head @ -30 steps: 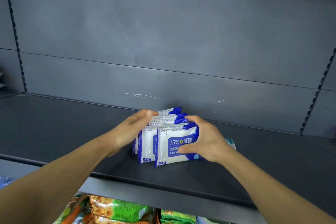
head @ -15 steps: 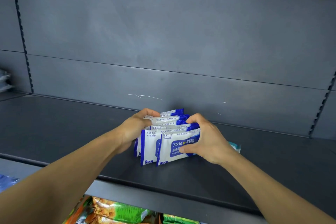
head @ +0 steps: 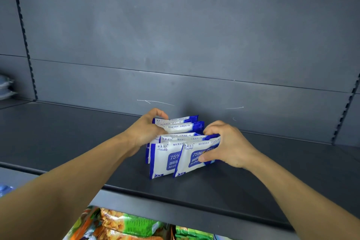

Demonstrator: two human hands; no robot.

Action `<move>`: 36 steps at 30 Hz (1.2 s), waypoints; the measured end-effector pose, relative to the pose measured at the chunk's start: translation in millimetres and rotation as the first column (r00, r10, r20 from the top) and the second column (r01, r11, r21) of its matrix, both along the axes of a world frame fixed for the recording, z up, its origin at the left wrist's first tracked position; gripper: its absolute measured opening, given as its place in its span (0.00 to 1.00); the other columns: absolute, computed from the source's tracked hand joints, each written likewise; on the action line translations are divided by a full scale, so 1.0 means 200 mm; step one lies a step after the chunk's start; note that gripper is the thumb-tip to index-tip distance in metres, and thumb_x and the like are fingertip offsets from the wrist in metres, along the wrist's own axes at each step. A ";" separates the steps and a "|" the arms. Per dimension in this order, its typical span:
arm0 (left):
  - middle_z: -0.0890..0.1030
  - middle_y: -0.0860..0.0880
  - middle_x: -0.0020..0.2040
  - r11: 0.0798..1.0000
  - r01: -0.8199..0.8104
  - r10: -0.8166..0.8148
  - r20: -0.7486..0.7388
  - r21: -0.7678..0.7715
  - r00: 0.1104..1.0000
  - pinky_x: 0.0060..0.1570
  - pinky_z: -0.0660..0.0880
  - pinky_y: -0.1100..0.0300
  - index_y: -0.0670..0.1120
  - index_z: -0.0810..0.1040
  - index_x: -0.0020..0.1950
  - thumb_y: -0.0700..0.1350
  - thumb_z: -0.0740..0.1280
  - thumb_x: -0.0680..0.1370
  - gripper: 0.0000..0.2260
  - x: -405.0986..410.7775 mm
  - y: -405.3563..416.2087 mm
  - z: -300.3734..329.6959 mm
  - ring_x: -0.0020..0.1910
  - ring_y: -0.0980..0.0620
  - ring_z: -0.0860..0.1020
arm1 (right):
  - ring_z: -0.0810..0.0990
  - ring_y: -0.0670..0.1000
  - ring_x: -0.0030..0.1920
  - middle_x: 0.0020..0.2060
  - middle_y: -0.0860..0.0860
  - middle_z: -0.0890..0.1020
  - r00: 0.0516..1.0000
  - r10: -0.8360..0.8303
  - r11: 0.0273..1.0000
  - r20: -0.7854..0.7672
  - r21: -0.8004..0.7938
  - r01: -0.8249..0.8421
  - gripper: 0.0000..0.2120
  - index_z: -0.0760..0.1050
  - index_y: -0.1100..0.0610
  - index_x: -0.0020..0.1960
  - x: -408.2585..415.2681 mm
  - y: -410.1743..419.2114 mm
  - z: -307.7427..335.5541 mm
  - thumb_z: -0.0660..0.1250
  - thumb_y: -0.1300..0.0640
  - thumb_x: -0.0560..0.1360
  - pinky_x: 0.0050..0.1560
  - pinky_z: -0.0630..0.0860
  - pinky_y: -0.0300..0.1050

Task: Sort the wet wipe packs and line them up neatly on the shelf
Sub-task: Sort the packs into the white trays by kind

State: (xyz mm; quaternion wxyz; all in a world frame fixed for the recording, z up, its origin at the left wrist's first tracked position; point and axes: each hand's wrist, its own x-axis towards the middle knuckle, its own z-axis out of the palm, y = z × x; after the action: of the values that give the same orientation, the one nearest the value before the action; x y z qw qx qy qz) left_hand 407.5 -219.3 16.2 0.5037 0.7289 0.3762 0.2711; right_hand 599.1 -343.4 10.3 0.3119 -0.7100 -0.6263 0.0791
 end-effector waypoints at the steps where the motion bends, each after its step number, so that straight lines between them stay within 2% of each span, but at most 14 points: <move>1: 0.83 0.43 0.49 1.000 0.009 -0.009 0.006 -0.006 1.000 0.42 0.79 0.53 0.52 0.69 0.59 0.38 0.67 0.76 0.16 0.00 0.00 0.00 0.42 0.46 0.84 | 0.78 0.44 0.47 0.51 0.43 0.75 1.000 0.006 1.000 -0.006 -0.001 -0.006 0.19 0.76 0.49 0.40 0.01 -0.01 0.01 0.83 0.56 0.57 0.44 0.73 0.35; 3: 0.83 0.44 0.50 0.999 0.019 -0.019 0.010 -0.038 1.000 0.40 0.79 0.56 0.55 0.68 0.63 0.38 0.66 0.76 0.20 0.01 0.00 0.01 0.43 0.48 0.84 | 0.77 0.44 0.49 0.51 0.43 0.76 0.999 0.008 1.000 0.047 -0.005 -0.008 0.19 0.74 0.47 0.38 0.01 -0.02 0.02 0.82 0.55 0.57 0.46 0.72 0.36; 4: 0.83 0.45 0.52 0.998 0.014 -0.014 0.009 -0.056 1.000 0.40 0.79 0.56 0.54 0.67 0.64 0.38 0.67 0.77 0.20 0.02 0.00 0.01 0.43 0.48 0.84 | 0.75 0.45 0.51 0.51 0.42 0.76 0.994 0.003 1.000 0.110 -0.003 -0.002 0.19 0.75 0.47 0.41 0.01 -0.01 0.02 0.82 0.53 0.57 0.49 0.72 0.39; 6: 0.81 0.45 0.55 0.995 -0.010 0.013 0.026 -0.096 1.000 0.40 0.80 0.56 0.52 0.68 0.64 0.38 0.67 0.76 0.19 0.05 -0.02 0.00 0.44 0.47 0.84 | 0.73 0.46 0.54 0.51 0.41 0.75 0.980 0.006 1.000 0.198 -0.018 -0.002 0.27 0.75 0.48 0.53 -0.03 0.00 0.02 0.81 0.50 0.57 0.55 0.72 0.44; 8: 0.80 0.44 0.55 0.990 -0.017 0.024 0.048 -0.139 0.999 0.35 0.80 0.58 0.49 0.67 0.66 0.37 0.68 0.76 0.21 0.07 -0.03 0.00 0.42 0.47 0.83 | 0.74 0.46 0.55 0.54 0.41 0.76 0.983 0.051 0.998 0.174 -0.046 -0.044 0.37 0.71 0.44 0.62 -0.07 0.02 0.02 0.80 0.48 0.56 0.56 0.75 0.48; 11: 0.79 0.45 0.53 0.984 -0.005 0.014 0.049 -0.176 0.999 0.32 0.79 0.58 0.50 0.66 0.66 0.36 0.70 0.74 0.24 0.08 -0.03 0.00 0.39 0.48 0.83 | 0.78 0.45 0.49 0.49 0.42 0.81 0.977 0.128 0.990 0.168 -0.077 -0.116 0.30 0.74 0.47 0.56 -0.09 0.05 0.03 0.80 0.48 0.56 0.50 0.78 0.50; 14: 0.80 0.45 0.50 0.982 -0.033 0.035 0.009 -0.187 0.999 0.31 0.79 0.58 0.48 0.69 0.63 0.35 0.73 0.72 0.24 0.08 -0.03 0.03 0.35 0.49 0.82 | 0.79 0.45 0.47 0.46 0.42 0.81 0.979 0.148 0.986 0.139 -0.093 -0.136 0.24 0.74 0.46 0.48 -0.08 0.04 0.03 0.81 0.48 0.57 0.47 0.79 0.50; 17: 0.83 0.43 0.48 0.984 -0.074 0.064 -0.069 -0.162 0.996 0.38 0.80 0.55 0.46 0.75 0.59 0.37 0.74 0.71 0.19 0.09 -0.03 0.05 0.39 0.47 0.83 | 0.78 0.45 0.44 0.42 0.42 0.81 0.979 0.155 0.986 0.134 -0.085 -0.144 0.21 0.70 0.44 0.40 -0.08 0.02 0.03 0.81 0.48 0.57 0.43 0.78 0.47; 22: 0.84 0.46 0.44 0.994 -0.087 0.076 -0.159 -0.062 0.984 0.34 0.79 0.62 0.46 0.76 0.55 0.37 0.72 0.73 0.13 -0.02 -0.05 0.07 0.36 0.52 0.82 | 0.79 0.45 0.43 0.40 0.43 0.82 0.978 0.171 0.983 0.124 -0.086 -0.161 0.20 0.73 0.47 0.40 -0.10 -0.04 0.05 0.81 0.49 0.55 0.42 0.78 0.46; 27: 0.83 0.47 0.44 0.993 -0.119 0.120 -0.183 0.014 0.976 0.39 0.78 0.60 0.46 0.75 0.54 0.34 0.72 0.71 0.15 -0.20 -0.04 0.07 0.39 0.50 0.82 | 0.80 0.42 0.38 0.38 0.43 0.83 0.989 0.101 0.992 0.110 -0.087 -0.091 0.20 0.75 0.49 0.42 -0.07 -0.11 0.07 0.81 0.53 0.56 0.35 0.75 0.38; 30: 0.82 0.46 0.49 0.982 -0.064 0.122 -0.336 0.180 0.934 0.48 0.77 0.56 0.46 0.74 0.55 0.39 0.76 0.68 0.19 -0.22 -0.05 0.06 0.47 0.48 0.81 | 0.80 0.42 0.38 0.39 0.43 0.82 0.992 0.048 0.994 0.113 -0.099 -0.037 0.21 0.75 0.49 0.45 -0.08 -0.12 0.06 0.81 0.52 0.57 0.36 0.76 0.37; 32: 0.80 0.48 0.50 0.957 -0.035 0.158 -0.414 0.289 0.896 0.45 0.76 0.56 0.47 0.72 0.57 0.43 0.78 0.65 0.24 -0.21 -0.05 0.04 0.47 0.49 0.79 | 0.80 0.41 0.39 0.39 0.42 0.82 0.991 0.033 0.994 0.129 -0.110 -0.019 0.22 0.75 0.48 0.46 -0.11 -0.12 0.05 0.81 0.51 0.57 0.37 0.76 0.38; 34: 0.79 0.49 0.50 0.932 -0.023 0.184 -0.416 0.362 0.891 0.41 0.73 0.59 0.49 0.71 0.58 0.45 0.79 0.64 0.27 -0.21 -0.05 0.03 0.46 0.50 0.78 | 0.80 0.40 0.40 0.41 0.40 0.82 0.989 0.041 0.993 0.144 -0.112 -0.024 0.22 0.75 0.46 0.48 -0.14 -0.12 0.05 0.80 0.50 0.58 0.40 0.76 0.39; 36: 0.80 0.48 0.51 0.920 -0.003 0.180 -0.414 0.393 0.892 0.43 0.75 0.58 0.48 0.72 0.59 0.47 0.78 0.65 0.26 -0.22 -0.05 0.02 0.47 0.49 0.79 | 0.80 0.41 0.42 0.42 0.40 0.82 0.988 0.031 0.993 0.153 -0.119 -0.013 0.20 0.76 0.46 0.48 -0.18 -0.13 0.05 0.80 0.50 0.60 0.43 0.78 0.42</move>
State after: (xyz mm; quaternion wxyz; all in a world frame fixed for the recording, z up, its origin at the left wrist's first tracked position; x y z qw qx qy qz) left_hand 364.1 -230.3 20.6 0.2395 0.8363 0.4550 0.1901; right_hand 564.0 -369.7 20.4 0.2192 -0.7240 -0.6509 0.0640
